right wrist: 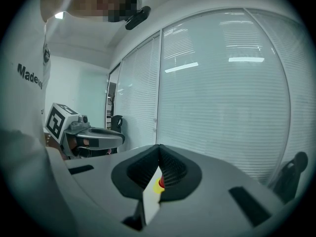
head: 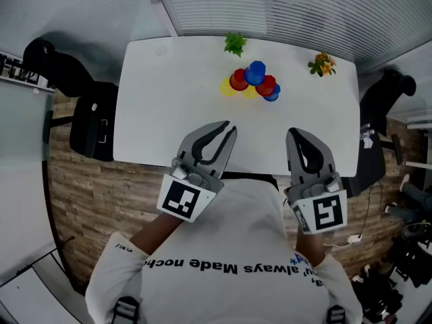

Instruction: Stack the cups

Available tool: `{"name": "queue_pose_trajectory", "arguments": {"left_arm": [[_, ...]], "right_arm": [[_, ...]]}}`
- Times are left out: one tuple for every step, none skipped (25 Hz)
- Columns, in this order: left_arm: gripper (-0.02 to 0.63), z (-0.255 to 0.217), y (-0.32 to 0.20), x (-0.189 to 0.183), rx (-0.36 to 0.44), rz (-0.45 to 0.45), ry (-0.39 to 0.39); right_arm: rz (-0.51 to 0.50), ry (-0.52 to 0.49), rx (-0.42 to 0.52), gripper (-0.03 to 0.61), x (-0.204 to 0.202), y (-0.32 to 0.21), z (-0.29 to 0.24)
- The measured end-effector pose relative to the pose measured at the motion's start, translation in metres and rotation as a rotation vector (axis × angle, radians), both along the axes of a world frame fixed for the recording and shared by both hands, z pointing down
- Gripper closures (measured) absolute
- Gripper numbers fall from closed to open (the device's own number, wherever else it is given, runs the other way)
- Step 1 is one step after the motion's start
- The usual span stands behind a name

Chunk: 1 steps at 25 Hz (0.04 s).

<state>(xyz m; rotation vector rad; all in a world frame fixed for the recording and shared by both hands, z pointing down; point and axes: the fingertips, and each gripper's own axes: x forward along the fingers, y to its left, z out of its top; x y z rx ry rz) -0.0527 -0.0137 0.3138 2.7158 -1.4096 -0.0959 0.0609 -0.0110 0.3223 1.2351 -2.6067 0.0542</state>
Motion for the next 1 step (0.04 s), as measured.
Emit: {"name": "queue_pose_trajectory", "arguments": {"left_arm": [[0.554, 0.0004, -0.0011, -0.0002, -0.001, 0.001, -0.001]], "right_arm": [[0.001, 0.001, 0.0, 0.571, 0.0, -0.0011, 0.0004]]}}
